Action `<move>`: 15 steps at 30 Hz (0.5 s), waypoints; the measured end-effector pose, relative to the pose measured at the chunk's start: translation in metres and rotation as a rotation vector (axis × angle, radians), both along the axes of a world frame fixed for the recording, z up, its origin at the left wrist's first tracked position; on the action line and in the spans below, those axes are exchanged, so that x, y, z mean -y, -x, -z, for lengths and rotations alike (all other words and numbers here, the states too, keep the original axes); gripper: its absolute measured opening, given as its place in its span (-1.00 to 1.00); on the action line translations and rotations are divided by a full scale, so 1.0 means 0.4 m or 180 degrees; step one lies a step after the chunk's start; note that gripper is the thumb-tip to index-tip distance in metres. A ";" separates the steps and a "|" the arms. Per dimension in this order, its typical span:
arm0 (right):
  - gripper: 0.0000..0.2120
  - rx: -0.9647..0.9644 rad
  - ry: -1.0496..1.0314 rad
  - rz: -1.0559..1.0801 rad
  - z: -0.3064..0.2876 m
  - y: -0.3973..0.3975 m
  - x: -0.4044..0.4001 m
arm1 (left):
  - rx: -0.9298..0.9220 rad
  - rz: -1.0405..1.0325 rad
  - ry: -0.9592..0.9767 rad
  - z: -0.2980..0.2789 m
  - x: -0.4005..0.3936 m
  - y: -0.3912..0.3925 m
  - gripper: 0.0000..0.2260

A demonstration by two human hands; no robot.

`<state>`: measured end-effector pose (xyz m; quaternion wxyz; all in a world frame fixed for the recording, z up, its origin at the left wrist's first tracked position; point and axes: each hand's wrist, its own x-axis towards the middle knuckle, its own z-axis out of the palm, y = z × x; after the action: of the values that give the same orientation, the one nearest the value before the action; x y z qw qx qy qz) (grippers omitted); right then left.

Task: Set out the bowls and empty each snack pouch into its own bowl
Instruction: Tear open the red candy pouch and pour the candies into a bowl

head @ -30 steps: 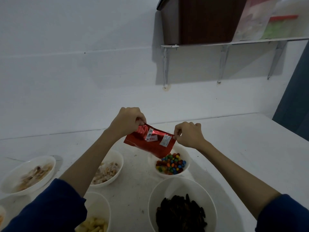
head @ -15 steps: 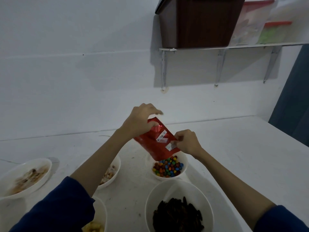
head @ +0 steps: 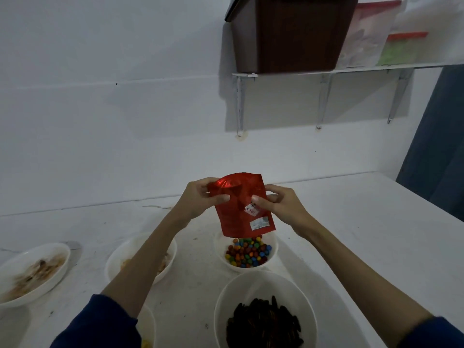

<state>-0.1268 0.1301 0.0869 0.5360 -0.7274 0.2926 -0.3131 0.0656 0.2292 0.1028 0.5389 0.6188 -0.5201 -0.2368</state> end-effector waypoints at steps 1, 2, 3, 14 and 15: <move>-0.77 -0.0036 0.0188 0.0084 -0.003 -0.004 0.001 | 0.0035 0.0039 -0.0008 0.000 0.001 0.002 -0.71; -0.78 -0.0102 0.0354 0.0185 -0.004 -0.007 0.002 | 0.0058 0.0094 -0.0011 0.001 0.002 0.003 -0.71; -0.79 -0.0158 0.0435 0.0278 -0.005 -0.008 0.005 | 0.0079 0.0135 -0.0005 0.004 0.004 0.003 -0.72; -0.90 -0.0618 0.0995 0.0028 -0.065 -0.027 0.019 | 0.0369 -0.0217 0.0110 0.005 0.010 -0.004 -0.86; -0.91 -0.0749 0.1176 0.0092 -0.064 -0.034 0.019 | 0.0437 -0.0265 0.0063 0.009 0.015 -0.002 -0.88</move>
<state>-0.1130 0.1226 0.1124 0.3511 -0.8406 0.3012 -0.2819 0.0663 0.2232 0.0991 0.5175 0.6493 -0.5320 -0.1661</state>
